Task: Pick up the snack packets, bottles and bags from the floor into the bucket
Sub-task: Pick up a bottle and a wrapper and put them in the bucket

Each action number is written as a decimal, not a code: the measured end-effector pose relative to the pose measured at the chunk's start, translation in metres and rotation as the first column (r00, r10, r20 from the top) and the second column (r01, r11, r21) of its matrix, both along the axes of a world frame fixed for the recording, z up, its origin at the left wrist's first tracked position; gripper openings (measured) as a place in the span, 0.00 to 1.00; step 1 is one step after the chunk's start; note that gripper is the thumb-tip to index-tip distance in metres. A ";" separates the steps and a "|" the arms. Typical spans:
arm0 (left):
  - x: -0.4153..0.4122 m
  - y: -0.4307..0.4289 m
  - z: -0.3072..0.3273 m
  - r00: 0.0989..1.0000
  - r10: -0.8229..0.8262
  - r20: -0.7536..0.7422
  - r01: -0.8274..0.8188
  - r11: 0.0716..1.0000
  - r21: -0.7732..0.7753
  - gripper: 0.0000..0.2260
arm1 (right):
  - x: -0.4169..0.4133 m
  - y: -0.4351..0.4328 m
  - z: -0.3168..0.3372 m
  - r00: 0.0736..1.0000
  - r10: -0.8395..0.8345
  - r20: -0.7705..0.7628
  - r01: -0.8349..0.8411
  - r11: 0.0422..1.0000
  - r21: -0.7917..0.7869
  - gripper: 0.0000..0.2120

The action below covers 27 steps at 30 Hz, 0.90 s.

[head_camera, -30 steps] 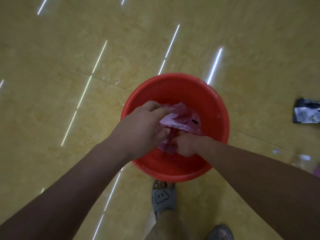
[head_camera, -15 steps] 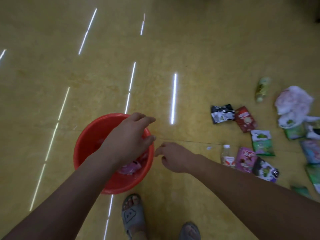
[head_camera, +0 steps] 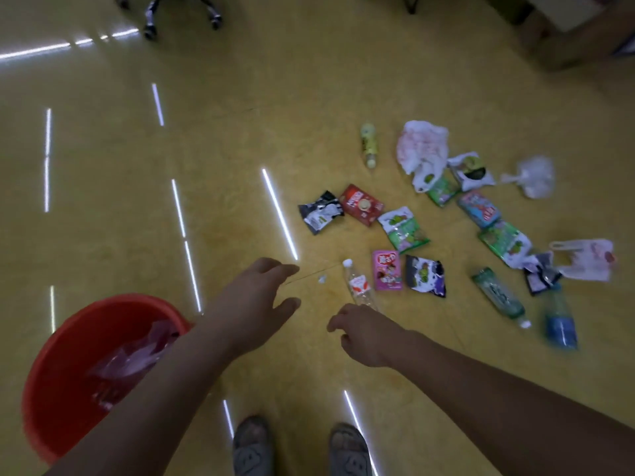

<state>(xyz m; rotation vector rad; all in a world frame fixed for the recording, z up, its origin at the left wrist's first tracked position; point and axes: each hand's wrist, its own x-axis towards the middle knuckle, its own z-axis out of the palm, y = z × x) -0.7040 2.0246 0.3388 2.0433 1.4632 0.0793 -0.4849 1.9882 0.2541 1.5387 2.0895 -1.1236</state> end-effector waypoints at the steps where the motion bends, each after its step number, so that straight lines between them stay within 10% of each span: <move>1: 0.015 0.000 -0.003 0.999 -0.037 -0.007 0.037 0.999 -0.010 0.25 | 0.017 -0.008 0.000 0.999 -0.044 0.008 0.044 0.999 -0.001 0.19; 15: 0.214 -0.025 -0.065 0.871 -0.491 -0.023 0.488 0.869 -0.079 0.24 | 0.189 -0.161 -0.036 0.806 -0.572 0.155 0.586 0.807 -0.072 0.23; 27: 0.293 -0.053 -0.145 0.679 -0.718 -0.154 0.700 0.696 -0.159 0.24 | 0.259 -0.286 -0.107 0.460 -0.833 0.307 0.887 0.451 -0.104 0.28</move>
